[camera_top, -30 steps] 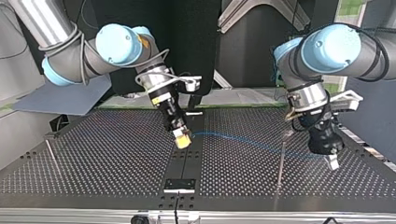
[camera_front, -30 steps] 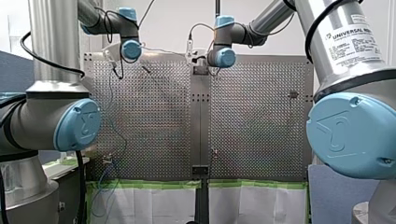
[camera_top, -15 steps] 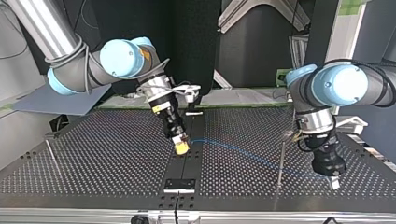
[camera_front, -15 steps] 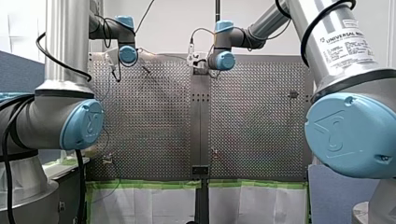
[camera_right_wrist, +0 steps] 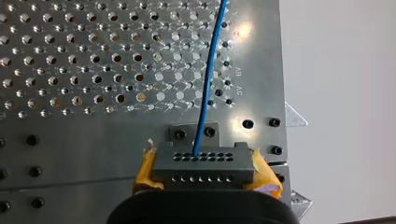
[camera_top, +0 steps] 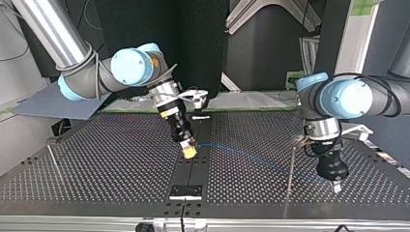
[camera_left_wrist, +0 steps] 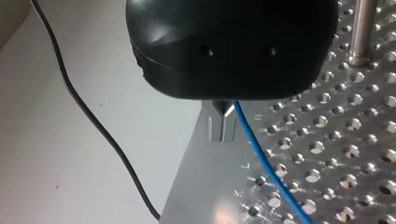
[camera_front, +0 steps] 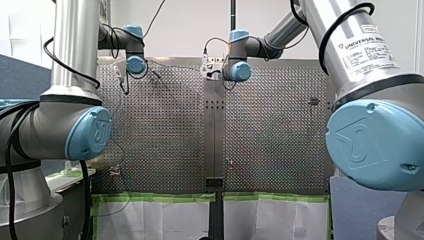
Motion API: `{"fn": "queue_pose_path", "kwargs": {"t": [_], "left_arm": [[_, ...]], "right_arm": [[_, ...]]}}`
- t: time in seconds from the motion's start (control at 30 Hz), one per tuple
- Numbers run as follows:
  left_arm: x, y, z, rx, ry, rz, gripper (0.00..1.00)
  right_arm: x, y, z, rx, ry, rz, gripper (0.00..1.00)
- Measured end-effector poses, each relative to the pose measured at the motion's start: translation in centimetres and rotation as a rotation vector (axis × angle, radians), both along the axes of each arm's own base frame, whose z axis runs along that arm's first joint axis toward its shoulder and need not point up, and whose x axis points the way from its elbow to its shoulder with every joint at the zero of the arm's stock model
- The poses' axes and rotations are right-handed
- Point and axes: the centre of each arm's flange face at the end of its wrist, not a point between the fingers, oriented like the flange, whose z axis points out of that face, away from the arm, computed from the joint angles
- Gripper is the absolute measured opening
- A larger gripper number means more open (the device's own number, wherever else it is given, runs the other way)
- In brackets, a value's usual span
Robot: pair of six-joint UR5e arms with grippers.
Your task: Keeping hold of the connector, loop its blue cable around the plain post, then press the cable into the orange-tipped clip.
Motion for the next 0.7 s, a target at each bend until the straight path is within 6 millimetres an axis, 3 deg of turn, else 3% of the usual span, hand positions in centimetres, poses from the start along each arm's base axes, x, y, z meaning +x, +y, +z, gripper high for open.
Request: {"fn": "queue_pose_path", "kwargs": {"t": [0.33, 0.7], "left_arm": [[1.5, 0.0, -3.6, 0.014, 0.077, -0.005, 0.0], [1.1, 0.1, -6.1, 0.012, 0.098, -0.013, 0.0]], "right_arm": [[0.1, -0.3, -1.0, 0.012, 0.013, -0.002, 0.0], [0.7, -0.3, -2.9, 0.037, 0.035, -0.003, 0.0]]}}
